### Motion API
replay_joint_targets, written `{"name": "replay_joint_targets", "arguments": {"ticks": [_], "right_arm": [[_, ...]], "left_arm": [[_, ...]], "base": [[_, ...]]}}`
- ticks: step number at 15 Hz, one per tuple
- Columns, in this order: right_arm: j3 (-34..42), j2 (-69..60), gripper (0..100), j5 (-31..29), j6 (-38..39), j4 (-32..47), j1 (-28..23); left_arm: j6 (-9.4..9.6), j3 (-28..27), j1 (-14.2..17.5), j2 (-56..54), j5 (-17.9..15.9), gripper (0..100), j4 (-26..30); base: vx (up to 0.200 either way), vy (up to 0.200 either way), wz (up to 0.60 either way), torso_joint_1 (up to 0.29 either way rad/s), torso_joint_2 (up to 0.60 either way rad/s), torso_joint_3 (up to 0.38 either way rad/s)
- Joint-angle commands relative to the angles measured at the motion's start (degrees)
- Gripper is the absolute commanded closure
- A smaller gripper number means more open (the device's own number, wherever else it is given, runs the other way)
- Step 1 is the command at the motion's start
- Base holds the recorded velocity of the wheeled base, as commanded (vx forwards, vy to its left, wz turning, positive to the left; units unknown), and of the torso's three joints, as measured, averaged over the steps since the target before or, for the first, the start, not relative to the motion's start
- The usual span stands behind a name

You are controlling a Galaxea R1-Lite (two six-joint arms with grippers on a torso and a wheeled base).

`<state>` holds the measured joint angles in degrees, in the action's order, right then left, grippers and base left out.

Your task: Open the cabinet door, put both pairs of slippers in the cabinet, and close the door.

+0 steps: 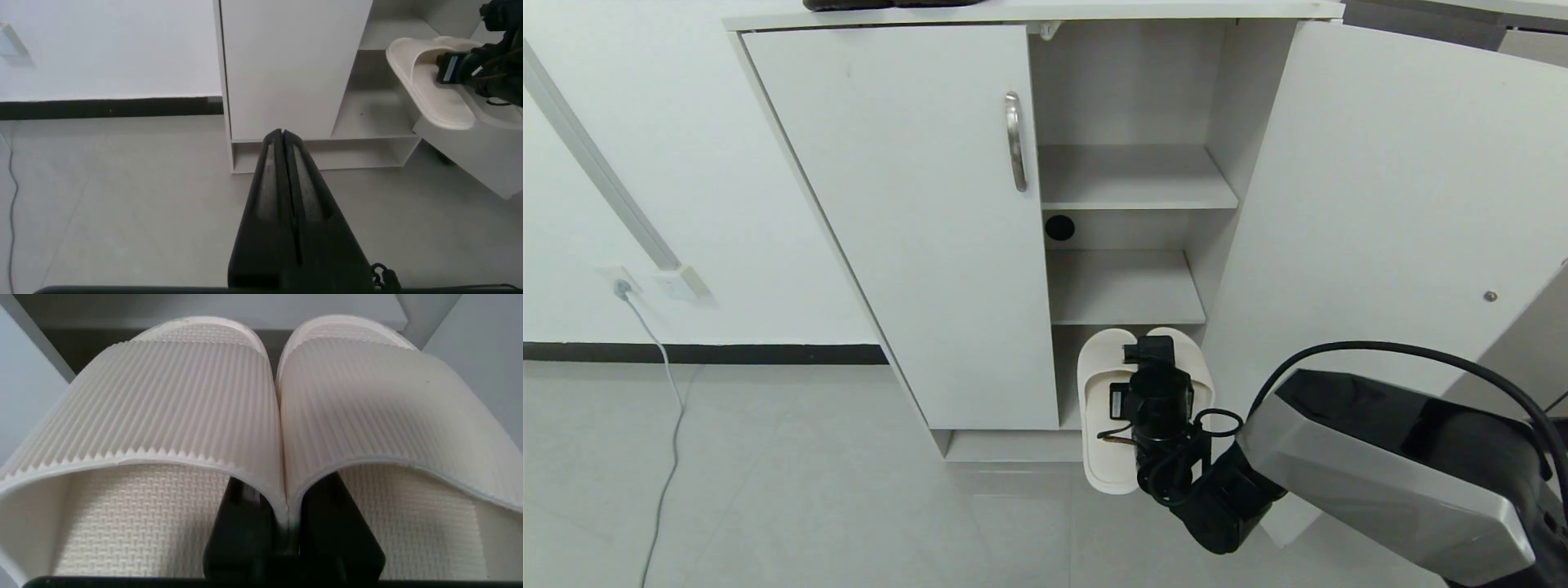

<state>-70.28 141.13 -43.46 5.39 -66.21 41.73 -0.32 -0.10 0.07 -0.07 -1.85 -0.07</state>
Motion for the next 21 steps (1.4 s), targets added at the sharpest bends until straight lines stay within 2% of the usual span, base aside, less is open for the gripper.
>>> {"name": "replay_joint_targets", "arguments": {"ticks": [1, 7, 21], "right_arm": [[0.05, 0.46, 100, 0.04, -0.03, -0.15, -0.07], [-0.03, -0.15, 100, -0.05, -0.11, -0.33, 0.11], [0.14, 0.02, 100, 0.13, -1.61, -1.56, 0.2]], "left_arm": [[-0.03, 0.01, 0.01, 0.07, 0.01, 100, -0.01], [-0.03, 0.01, 0.01, 0.07, -0.08, 100, -0.01], [-0.03, 0.01, 0.01, 0.07, -0.08, 100, -0.01]], "base": [[0.0, 0.0, 0.0, 0.0, 0.0, 0.0], [0.0, 0.0, 0.0, 0.0, 0.0, 0.0], [0.2, 0.0, 0.0, 0.004, 0.0, 0.001]]}}
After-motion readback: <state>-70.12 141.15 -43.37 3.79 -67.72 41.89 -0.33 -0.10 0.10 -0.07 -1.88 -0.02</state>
